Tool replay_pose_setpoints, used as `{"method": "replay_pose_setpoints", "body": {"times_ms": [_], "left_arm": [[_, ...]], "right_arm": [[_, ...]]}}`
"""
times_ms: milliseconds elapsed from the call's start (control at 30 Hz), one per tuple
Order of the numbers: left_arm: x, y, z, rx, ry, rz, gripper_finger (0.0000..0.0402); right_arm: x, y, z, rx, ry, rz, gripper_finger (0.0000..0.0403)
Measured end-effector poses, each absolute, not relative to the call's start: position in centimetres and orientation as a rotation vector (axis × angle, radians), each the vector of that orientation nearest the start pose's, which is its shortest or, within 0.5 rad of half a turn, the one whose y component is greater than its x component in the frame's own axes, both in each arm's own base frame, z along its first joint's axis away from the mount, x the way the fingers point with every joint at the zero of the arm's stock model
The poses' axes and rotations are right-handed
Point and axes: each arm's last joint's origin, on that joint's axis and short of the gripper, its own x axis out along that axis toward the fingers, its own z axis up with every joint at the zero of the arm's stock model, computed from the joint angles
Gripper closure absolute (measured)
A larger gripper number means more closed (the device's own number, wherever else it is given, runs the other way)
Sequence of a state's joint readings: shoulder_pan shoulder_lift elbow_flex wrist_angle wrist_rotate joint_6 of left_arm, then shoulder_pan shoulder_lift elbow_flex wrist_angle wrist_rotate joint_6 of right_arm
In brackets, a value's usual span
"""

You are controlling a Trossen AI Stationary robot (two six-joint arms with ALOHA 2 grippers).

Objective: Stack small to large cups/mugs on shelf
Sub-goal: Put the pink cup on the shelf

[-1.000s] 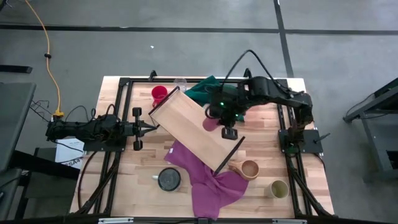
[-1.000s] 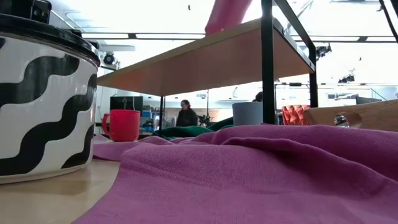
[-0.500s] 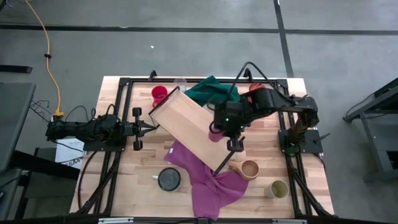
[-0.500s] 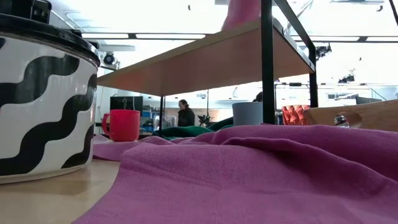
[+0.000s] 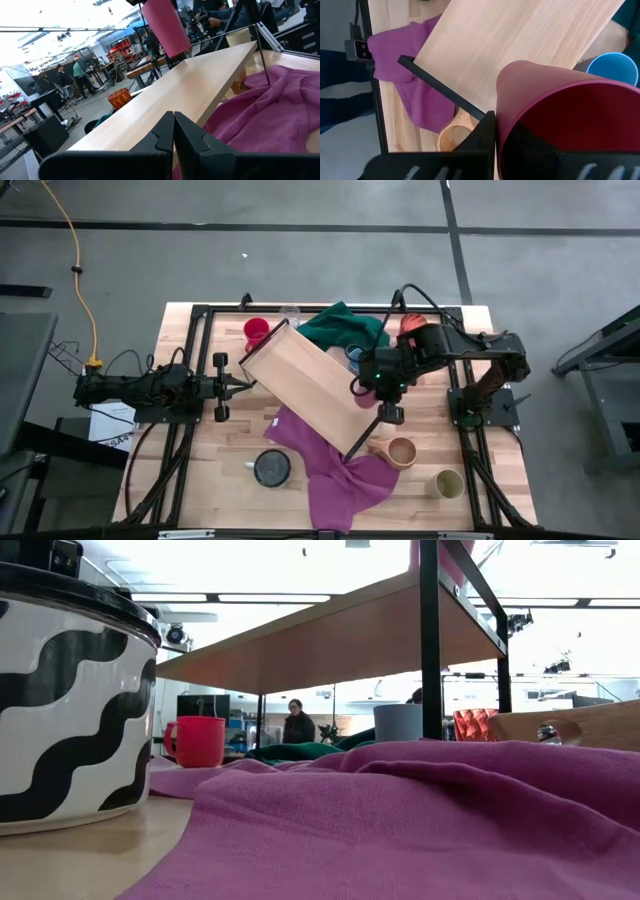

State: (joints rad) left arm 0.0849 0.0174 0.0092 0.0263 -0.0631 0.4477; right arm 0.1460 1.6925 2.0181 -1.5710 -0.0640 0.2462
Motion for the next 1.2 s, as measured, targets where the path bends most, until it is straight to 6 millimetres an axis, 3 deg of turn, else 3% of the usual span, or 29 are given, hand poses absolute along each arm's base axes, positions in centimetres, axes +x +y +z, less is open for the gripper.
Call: {"method": "replay_pose_setpoints", "body": {"times_ms": [1200], "left_arm": [[9.76,1.01,16.79,0.447,0.015,0.150,0.0401]], "right_arm": [[29.61,4.45,40.59,0.164,1.275,0.052,0.0403]]}}
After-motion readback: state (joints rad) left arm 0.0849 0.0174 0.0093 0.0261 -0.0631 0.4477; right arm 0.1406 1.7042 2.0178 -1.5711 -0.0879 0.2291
